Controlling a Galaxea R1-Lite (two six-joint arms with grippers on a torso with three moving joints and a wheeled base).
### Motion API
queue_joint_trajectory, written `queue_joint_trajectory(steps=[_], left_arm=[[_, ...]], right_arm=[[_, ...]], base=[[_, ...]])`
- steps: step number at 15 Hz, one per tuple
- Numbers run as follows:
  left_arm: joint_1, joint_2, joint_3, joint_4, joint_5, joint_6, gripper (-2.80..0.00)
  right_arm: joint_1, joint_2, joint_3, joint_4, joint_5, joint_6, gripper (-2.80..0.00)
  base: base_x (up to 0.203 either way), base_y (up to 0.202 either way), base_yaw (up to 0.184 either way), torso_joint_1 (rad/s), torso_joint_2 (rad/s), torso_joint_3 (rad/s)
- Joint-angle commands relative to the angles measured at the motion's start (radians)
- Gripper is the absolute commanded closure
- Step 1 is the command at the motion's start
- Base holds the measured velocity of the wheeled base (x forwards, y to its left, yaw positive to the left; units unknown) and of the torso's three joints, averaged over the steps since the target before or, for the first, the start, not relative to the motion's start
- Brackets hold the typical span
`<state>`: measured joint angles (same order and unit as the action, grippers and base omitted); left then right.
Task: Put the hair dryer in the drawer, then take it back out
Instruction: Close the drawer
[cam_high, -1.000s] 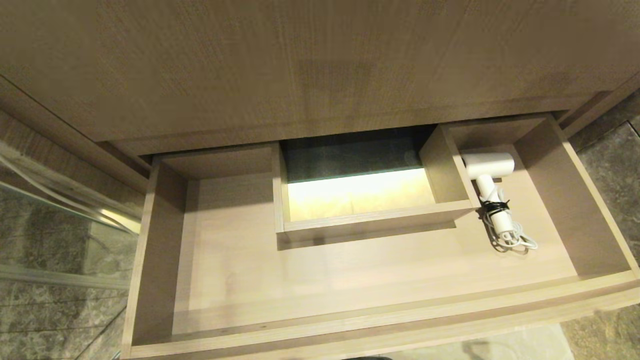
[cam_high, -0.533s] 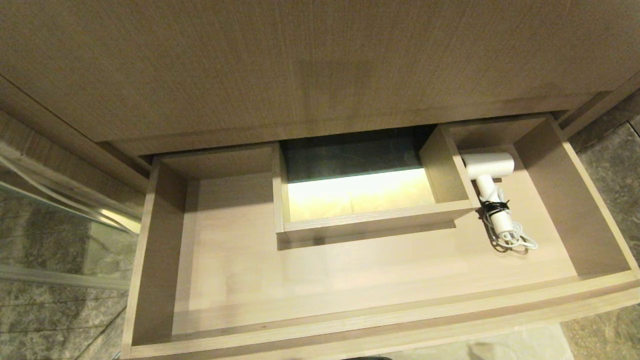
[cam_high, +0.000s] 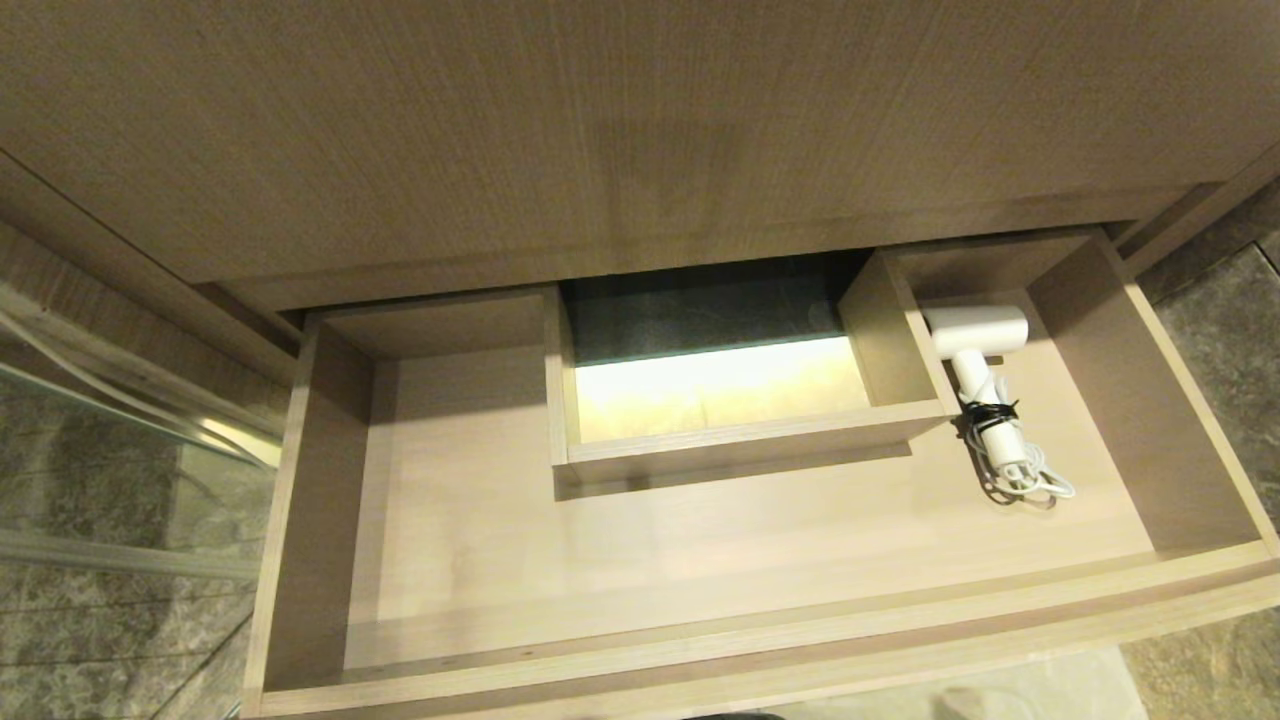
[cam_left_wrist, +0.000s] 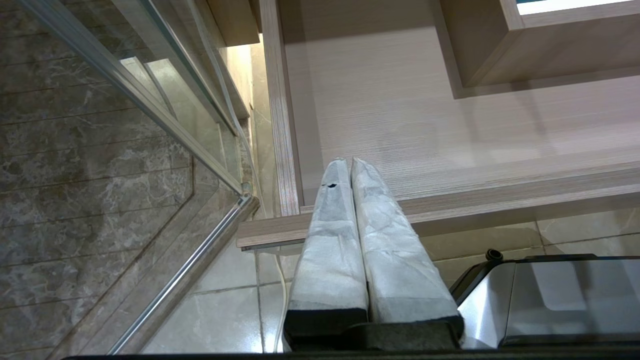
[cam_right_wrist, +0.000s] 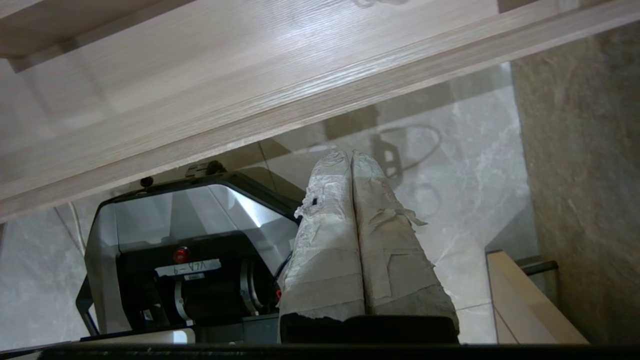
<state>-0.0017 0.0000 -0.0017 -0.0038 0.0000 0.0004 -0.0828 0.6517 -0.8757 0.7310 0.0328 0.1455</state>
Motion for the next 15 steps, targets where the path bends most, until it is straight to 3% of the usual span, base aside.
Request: queue_joint_trajectory(steps=[1, 3, 8, 15], left_arm=[[0.0, 0.0, 0.0, -0.001, 0.0, 0.0, 0.0], [0.0, 0.0, 0.0, -0.001, 0.0, 0.0, 0.0], [0.0, 0.0, 0.0, -0.001, 0.0, 0.0, 0.0], [-0.001, 0.001, 0.0, -0.001, 0.0, 0.0, 0.0]], right_arm=[[-0.003, 0.016, 0.051, -0.068, 0.015, -0.001, 0.0], [-0.003, 0.056, 0.104, -0.159, 0.016, -0.004, 0.0], [0.0, 0.063, 0.129, -0.162, 0.075, -0.05, 0.0], [-0.001, -0.006, 0.185, -0.17, 0.012, -0.082, 0.0]], base=[[0.0, 0.0, 0.0, 0.0, 0.0, 0.0], [0.0, 0.0, 0.0, 0.0, 0.0, 0.0], [0.0, 0.0, 0.0, 0.0, 0.0, 0.0], [0.0, 0.0, 0.0, 0.0, 0.0, 0.0]])
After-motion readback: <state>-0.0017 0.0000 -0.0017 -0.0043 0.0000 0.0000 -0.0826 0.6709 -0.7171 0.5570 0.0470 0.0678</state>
